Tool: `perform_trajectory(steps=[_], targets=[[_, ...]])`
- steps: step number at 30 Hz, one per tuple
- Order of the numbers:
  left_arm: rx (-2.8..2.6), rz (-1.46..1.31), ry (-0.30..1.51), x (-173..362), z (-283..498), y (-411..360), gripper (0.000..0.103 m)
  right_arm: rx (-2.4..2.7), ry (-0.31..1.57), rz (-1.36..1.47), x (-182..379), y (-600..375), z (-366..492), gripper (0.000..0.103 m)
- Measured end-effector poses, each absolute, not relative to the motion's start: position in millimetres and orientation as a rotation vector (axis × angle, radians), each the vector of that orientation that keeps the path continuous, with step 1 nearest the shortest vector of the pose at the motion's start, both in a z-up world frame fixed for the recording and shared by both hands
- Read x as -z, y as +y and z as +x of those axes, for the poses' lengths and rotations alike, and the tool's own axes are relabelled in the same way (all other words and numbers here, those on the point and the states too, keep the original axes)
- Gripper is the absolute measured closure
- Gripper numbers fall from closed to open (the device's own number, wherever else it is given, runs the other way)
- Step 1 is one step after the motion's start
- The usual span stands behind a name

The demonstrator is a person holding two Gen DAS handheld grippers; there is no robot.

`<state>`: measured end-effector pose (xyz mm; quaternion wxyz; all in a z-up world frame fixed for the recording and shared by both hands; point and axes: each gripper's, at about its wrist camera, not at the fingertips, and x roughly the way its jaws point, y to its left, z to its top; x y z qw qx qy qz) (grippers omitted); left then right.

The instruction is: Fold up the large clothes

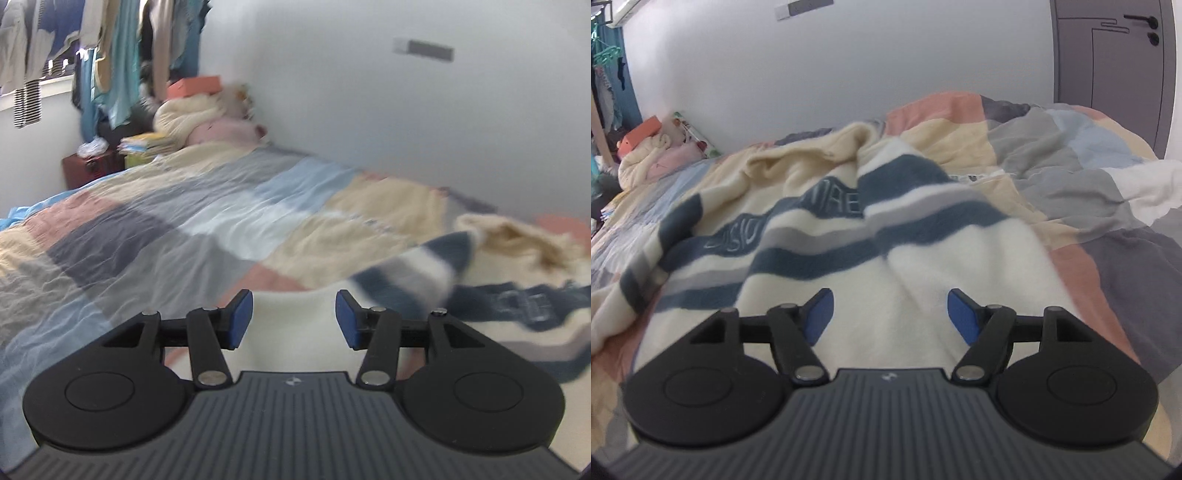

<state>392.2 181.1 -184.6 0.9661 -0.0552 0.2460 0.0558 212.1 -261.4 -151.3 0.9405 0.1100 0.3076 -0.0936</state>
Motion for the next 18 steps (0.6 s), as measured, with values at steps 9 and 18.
perform_trajectory(steps=[9,18], targets=[[0.155,-0.119,0.583,198.8,339.6,92.2,0.047,0.320,0.603,0.207,145.7,-279.4,203.9,0.033],[0.343,-0.088,0.637,216.8,314.7,39.5,0.047,0.525,0.734,0.448,170.7,-328.9,186.1,0.033]])
